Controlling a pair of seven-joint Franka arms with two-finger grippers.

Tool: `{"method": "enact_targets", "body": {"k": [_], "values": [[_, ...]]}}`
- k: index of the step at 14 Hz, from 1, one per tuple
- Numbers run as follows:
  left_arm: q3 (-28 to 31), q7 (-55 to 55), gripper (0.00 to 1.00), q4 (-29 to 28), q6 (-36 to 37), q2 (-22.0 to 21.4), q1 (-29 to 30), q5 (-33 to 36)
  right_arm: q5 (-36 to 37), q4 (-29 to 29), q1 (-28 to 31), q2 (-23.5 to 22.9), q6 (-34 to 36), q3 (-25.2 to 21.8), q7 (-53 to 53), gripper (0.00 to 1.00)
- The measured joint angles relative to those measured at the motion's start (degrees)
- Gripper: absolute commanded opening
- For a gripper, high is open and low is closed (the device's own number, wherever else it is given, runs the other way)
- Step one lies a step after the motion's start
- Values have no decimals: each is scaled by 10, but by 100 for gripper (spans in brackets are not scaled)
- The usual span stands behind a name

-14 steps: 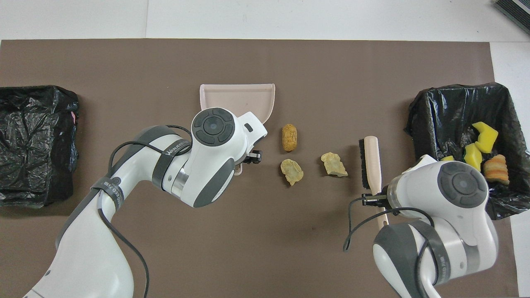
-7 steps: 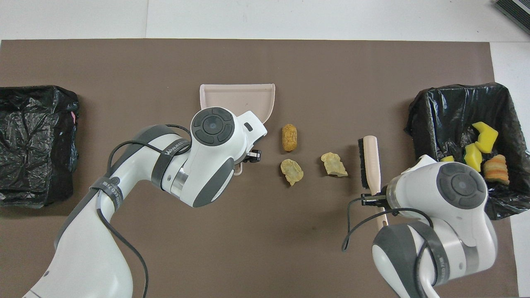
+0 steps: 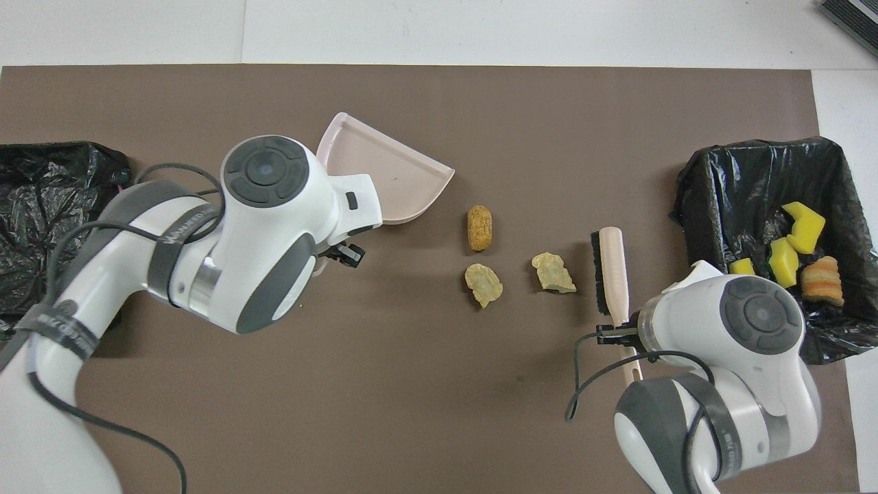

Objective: Sweep and dump trash in bin
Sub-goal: 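Grasp the dustpan handle with the left gripper and pull it closer, then sweep the tan chunks into the dustpan with the right gripper's brush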

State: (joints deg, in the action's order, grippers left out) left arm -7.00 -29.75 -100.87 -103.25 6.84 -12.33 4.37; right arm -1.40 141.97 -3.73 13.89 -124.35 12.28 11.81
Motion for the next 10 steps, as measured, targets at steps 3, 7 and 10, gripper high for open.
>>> {"method": "enact_targets", "body": {"k": [3,7,10], "values": [[1,-209,0,-9,9,-11,68,0,-1,28,-26,0,-24,0,0,0],[1,-422,0,-27,5,-11,113,0,-5,27,-49,-10,-30,0,28,0],[-13,-432,0,-81,-51,-22,100,-1,-8,8,-72,-30,-31,0,73,0]]}}
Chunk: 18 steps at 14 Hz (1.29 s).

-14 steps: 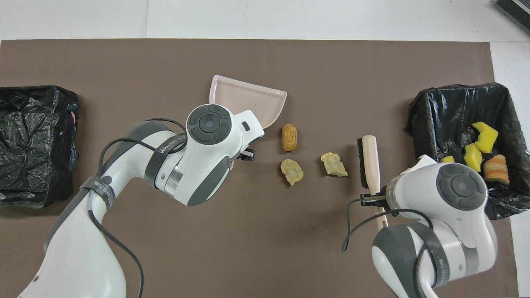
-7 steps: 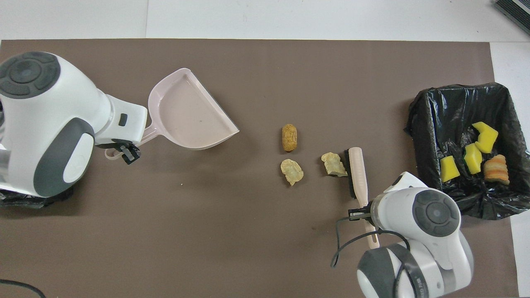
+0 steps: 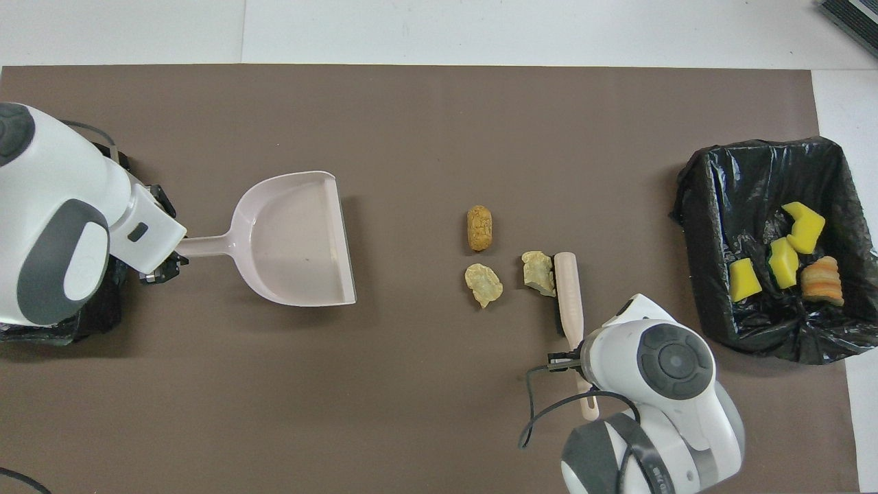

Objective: Sweep and dump trash in bin
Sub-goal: 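Sweep the tan chunks into the dustpan with the right gripper's brush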

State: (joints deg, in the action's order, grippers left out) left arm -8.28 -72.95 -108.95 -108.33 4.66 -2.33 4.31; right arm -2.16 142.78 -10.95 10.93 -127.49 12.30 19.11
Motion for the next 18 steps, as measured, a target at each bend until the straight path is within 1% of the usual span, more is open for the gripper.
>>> {"method": "enact_targets", "body": {"k": [3,4,6,10,15,18], "values": [[-6,82,0,-47,-56,2,-52,-3,0,-28,-28,-39,-26,0,40,0],[-7,108,0,-56,-70,3,-70,-3,-1,-41,-34,-54,-32,0,51,0],[-8,128,0,-63,-76,5,-85,-10,-1,-66,-45,-78,-33,0,70,0],[-5,140,0,-106,-114,4,-88,-13,-1,-84,-53,-93,-34,1,87,0],[-5,141,0,-110,-117,3,-88,-16,-1,-99,-64,-108,-38,1,105,0],[-5,142,0,-110,-117,2,-88,-17,-1,-119,-91,-128,-42,2,122,0]]}}
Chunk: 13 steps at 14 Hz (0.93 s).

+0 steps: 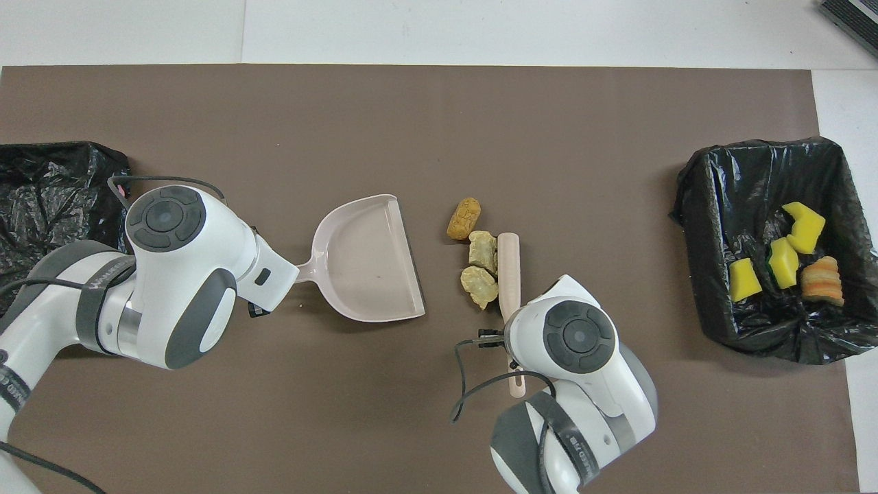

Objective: Sweep and dump trash in bin
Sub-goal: 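Sweep the tan chunks into the dustpan with the right gripper's brush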

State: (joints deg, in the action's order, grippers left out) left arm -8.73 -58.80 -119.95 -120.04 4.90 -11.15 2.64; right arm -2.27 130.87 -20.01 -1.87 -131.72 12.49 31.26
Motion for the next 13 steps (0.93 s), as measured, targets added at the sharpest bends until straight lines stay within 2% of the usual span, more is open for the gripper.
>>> {"method": "enact_targets", "body": {"k": [5,10,13], "values": [[0,0,0,0,0,0,0,0,-1,-71,-56,-55,0,2,10,0],[2,1,0,-2,0,0,1,-8,-32,-158,-104,-102,3,3,38,0],[6,3,0,-3,0,0,4,-23,-31,-200,-102,-108,61,-1,47,0]]}}
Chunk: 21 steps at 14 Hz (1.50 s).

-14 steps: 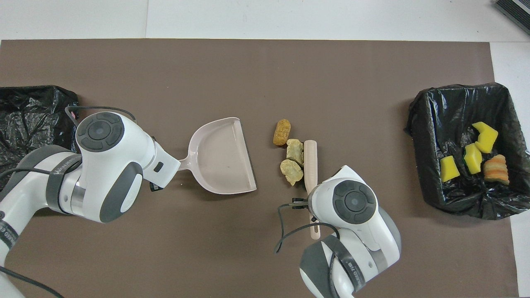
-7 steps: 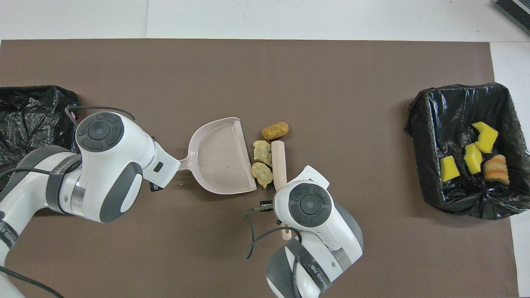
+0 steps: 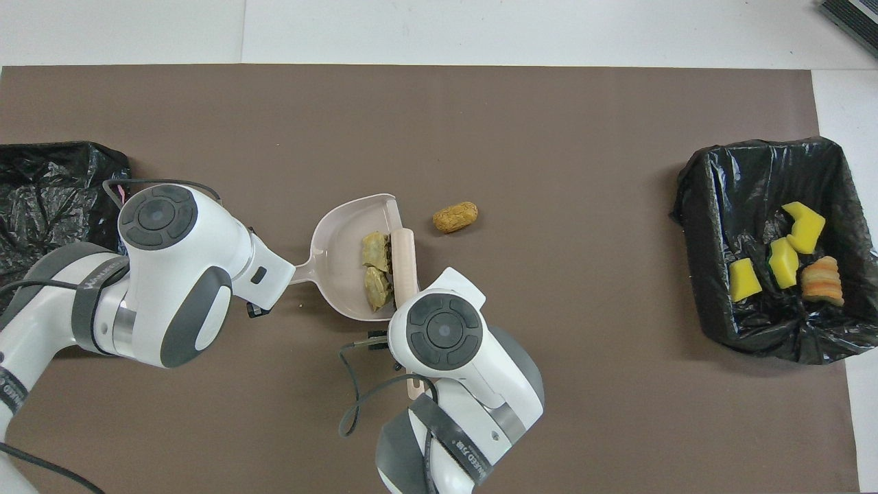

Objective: Sweep and dump trash in bin
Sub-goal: 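Sweep the tan chunks into the dustpan with the right gripper's brush, then brush the last tan chunk into the dustpan with the right gripper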

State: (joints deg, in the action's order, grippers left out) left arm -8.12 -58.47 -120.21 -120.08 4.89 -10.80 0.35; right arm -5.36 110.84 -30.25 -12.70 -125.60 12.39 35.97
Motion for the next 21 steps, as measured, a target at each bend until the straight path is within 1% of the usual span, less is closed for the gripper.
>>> {"method": "enact_targets", "body": {"k": [2,4,6,8,11,13,15,17,18,19,21], "values": [[3,6,0,-1,-2,0,10,-43,15,-23,18,2,42,-5,-2,0],[4,9,0,-2,-10,0,23,-73,64,-38,48,2,59,-6,-6,0],[5,22,0,-3,-16,0,26,-79,111,-39,86,0,61,-7,-37,0],[2,31,0,-4,-21,0,25,-81,139,-39,115,-7,61,-8,-73,0],[-1,32,0,-10,-48,0,14,-80,152,-39,146,-21,57,-8,-123,0],[-2,32,0,-12,-64,0,6,-80,152,-39,143,-35,50,-4,-130,0],[-3,32,0,-13,-67,0,4,-79,152,-39,122,-47,47,0,-130,0],[-2,32,0,-13,-68,0,4,-79,151,-39,106,-51,44,7,-133,0],[-2,32,0,-13,-68,0,4,-79,149,-40,103,-50,35,18,-136,0],[-2,32,0,-13,-69,0,4,-78,138,-41,102,-50,24,30,-136,0],[-2,32,0,-13,-69,0,4,-78,79,-42,99,-50,-3,44,-139,0]]}}
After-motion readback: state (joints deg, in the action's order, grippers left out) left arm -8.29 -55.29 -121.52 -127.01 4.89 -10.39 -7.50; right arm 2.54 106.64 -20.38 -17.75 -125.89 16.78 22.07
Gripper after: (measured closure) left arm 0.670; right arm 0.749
